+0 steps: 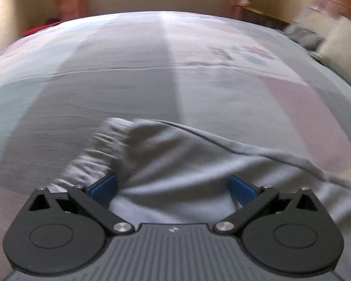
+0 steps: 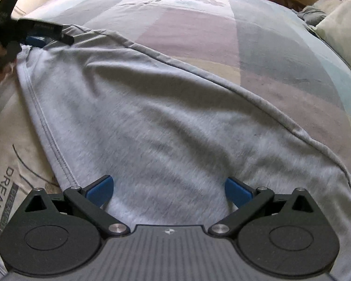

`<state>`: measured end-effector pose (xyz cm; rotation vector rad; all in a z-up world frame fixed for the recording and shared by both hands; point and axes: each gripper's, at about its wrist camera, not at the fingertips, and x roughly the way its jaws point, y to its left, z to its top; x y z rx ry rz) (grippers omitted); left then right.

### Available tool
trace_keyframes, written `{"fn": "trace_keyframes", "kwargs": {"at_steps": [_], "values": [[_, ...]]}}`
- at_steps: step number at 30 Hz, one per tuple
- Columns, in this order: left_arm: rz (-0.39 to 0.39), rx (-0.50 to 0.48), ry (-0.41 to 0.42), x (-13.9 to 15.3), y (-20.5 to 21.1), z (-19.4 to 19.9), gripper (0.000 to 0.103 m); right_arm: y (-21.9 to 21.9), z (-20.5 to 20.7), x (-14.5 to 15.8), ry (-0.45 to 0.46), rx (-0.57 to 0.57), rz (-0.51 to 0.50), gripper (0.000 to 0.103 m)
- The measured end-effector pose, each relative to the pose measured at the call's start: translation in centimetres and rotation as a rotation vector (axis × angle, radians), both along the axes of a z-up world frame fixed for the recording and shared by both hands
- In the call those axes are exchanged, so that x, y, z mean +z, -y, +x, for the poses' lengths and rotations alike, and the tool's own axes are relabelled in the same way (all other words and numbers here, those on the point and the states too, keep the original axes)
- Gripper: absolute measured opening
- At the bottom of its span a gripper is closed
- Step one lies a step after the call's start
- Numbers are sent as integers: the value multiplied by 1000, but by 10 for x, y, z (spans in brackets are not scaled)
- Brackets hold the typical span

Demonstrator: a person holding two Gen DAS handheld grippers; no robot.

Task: Fold clothes

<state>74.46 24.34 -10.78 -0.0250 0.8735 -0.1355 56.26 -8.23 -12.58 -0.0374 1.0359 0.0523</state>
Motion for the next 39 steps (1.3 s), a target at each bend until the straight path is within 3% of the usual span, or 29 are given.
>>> {"fn": "trace_keyframes", "kwargs": {"at_steps": [2,5,7,10,14,18,21,25,29,32,39], "values": [[-28,5,5,5,-3,5,101,1,-1,0,0,9,2,103],[-80,-82,8,7,10,11,101,-1,2,-2,-5,9,-1,103],[-33,-96,-5,1,20,17,101,-3,2,-2,-10,4,-4,103],[60,-37,8,-6,23,27,103,-4,1,-2,-6,-2,-2,103],[81,5,13,2,29,29,102,-4,-2,-4,11,0,-5,103],[80,-52,42,19,35,8,102,-4,-2,-2,8,-6,-3,103],[89,-129,48,24,43,-18,102,-2,-8,8,8,-17,52,103],[228,-258,-10,-2,62,-44,102,-4,-29,23,25,-23,100,103],[97,-97,-67,-7,42,-53,102,-7,-55,35,11,-39,115,103],[128,-98,-69,2,48,-61,102,1,-69,42,-12,-89,140,103],[187,-210,1,24,91,-94,102,19,-90,52,-24,-154,212,103]]}}
